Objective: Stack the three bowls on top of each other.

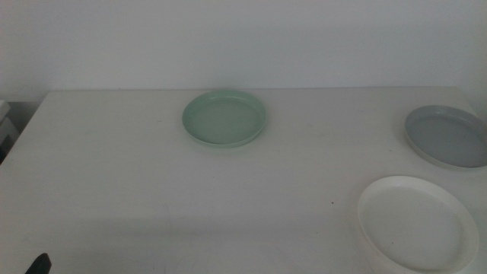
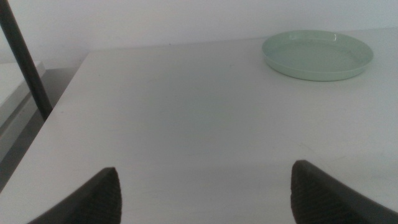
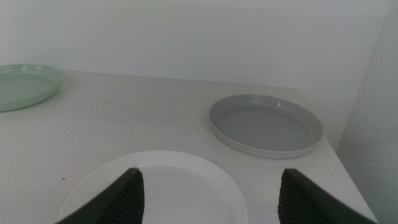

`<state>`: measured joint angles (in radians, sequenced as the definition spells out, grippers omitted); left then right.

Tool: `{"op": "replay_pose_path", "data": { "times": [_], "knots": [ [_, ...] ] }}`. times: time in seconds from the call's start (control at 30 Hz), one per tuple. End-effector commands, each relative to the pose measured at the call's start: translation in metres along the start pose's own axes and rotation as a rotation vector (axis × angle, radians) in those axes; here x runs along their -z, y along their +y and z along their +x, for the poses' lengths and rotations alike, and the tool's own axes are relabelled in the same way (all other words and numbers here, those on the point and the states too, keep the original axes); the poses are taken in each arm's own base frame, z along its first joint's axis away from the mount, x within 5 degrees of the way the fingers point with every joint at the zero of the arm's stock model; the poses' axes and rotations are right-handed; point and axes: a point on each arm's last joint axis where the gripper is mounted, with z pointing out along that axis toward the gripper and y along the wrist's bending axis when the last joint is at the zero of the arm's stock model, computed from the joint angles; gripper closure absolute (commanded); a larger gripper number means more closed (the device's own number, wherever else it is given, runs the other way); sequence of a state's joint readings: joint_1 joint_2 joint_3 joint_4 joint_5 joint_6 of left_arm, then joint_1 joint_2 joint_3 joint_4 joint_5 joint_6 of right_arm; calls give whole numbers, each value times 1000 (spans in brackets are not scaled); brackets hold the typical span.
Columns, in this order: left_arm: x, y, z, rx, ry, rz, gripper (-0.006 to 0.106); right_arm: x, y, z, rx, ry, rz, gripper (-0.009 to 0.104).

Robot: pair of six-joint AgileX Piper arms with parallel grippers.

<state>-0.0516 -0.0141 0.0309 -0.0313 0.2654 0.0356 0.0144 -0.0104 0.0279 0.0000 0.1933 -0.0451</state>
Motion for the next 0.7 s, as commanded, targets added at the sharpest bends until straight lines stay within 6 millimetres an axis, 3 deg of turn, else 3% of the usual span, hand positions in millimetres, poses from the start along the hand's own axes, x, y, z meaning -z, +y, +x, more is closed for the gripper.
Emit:
{"op": "replay_pose_path", "data": {
  "times": [0.0,0.13,0.33,0.67],
  "knots": [
    [2,0,-9,18,-89,-2,3,4,-1,-15,17,-100,11,40],
    [2,0,-9,18,-89,-2,3,9,-2,-40,-20,-83,5,40],
    [2,0,-9,18,-89,-2,3,3,-3,-79,-229,-21,-11,40],
    [2,0,-9,18,-89,-2,3,-29,-5,-146,-253,213,3,40]
  ]
}}
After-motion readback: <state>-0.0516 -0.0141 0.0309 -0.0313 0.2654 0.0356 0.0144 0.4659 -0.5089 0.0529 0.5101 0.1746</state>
